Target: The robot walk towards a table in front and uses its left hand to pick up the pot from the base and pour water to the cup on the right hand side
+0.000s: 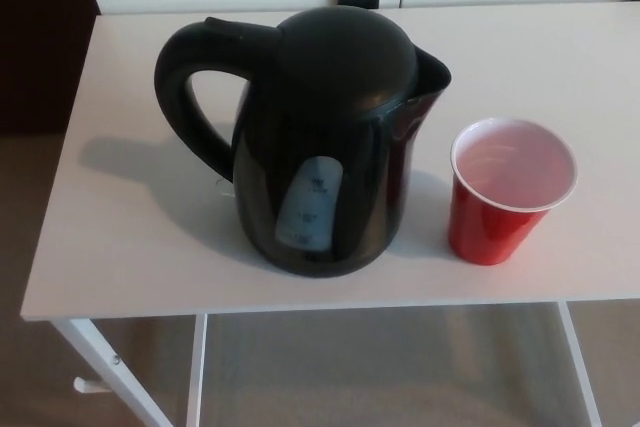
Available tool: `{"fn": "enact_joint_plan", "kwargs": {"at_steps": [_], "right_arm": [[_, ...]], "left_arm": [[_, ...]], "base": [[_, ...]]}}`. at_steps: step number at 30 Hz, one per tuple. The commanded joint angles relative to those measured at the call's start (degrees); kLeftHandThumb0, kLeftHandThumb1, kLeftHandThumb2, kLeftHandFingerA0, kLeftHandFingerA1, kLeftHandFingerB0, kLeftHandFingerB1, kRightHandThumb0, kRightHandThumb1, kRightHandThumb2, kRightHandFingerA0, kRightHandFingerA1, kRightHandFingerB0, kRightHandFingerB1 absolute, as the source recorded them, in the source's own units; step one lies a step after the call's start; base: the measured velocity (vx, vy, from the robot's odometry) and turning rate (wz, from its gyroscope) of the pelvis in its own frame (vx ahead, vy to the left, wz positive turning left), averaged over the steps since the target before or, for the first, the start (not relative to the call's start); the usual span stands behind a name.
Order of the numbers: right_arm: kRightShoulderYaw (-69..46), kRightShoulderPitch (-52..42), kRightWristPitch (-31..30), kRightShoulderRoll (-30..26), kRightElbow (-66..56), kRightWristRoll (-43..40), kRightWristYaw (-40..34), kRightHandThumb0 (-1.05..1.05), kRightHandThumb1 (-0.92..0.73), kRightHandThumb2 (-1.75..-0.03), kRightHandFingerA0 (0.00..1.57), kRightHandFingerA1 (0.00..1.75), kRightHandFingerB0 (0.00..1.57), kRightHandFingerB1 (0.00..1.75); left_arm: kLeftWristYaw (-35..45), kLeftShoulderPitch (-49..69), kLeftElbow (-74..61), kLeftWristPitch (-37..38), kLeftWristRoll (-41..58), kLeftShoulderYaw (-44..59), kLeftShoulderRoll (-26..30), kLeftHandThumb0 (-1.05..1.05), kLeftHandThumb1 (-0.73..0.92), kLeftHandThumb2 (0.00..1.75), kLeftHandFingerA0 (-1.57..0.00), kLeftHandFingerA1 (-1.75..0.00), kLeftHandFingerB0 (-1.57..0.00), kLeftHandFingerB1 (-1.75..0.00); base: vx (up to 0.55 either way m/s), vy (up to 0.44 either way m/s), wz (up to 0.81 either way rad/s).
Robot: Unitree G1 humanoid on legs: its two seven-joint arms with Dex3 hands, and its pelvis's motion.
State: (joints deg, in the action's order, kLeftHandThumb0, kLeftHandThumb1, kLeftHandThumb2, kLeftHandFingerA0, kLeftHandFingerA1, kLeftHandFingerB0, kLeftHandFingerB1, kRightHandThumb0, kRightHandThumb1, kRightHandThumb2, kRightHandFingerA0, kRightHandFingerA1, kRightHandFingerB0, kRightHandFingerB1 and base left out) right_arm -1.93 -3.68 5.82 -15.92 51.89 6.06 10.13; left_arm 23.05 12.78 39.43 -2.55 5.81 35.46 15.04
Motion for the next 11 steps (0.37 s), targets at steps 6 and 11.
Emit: {"fn": "enact_joint_plan", "kwargs": {"at_steps": [6, 11], "right_arm": [[-4.75, -1.68, 6.98, 2.0, 3.01, -2.63, -4.73, -0.31, -0.58, -0.56, 0.63, 0.5, 0.53, 0.44], [-4.99, -1.07, 7.51, 1.93, 4.49, -2.71, -4.2, -0.33, -0.57, -0.57, 0.61, 0.51, 0.51, 0.44]], "left_arm": [[-10.03, -8.76, 18.87, 6.99, -6.12, -13.76, 2.27, -0.46, 0.84, 0.66, -0.07, -0.26, -0.09, -0.28], [-8.33, -7.94, 23.76, 13.27, -12.99, -22.81, 4.72, -0.77, 0.71, 1.0, 0.0, -0.19, 0.0, -0.14]], "base": [[0.0, 0.0, 0.0], [0.0, 0.0, 0.0]]}}
